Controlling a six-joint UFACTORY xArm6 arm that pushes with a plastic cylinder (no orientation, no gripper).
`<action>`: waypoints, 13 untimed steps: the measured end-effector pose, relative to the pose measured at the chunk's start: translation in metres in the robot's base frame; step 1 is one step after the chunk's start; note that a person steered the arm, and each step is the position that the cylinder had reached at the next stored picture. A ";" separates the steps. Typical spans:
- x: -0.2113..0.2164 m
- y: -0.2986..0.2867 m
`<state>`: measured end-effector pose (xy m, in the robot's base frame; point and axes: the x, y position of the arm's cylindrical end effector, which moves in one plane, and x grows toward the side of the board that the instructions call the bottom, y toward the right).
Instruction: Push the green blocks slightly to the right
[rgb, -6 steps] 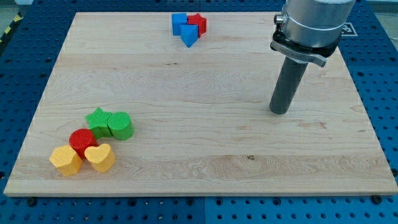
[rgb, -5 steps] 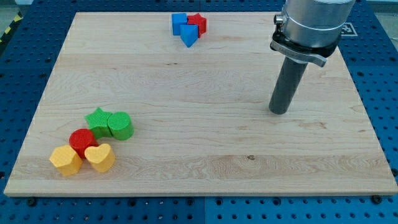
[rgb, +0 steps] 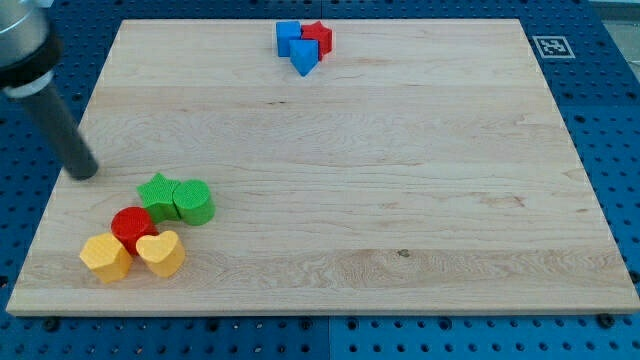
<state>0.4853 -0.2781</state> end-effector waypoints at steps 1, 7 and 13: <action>0.022 -0.002; 0.027 0.044; 0.039 0.244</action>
<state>0.5244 -0.0339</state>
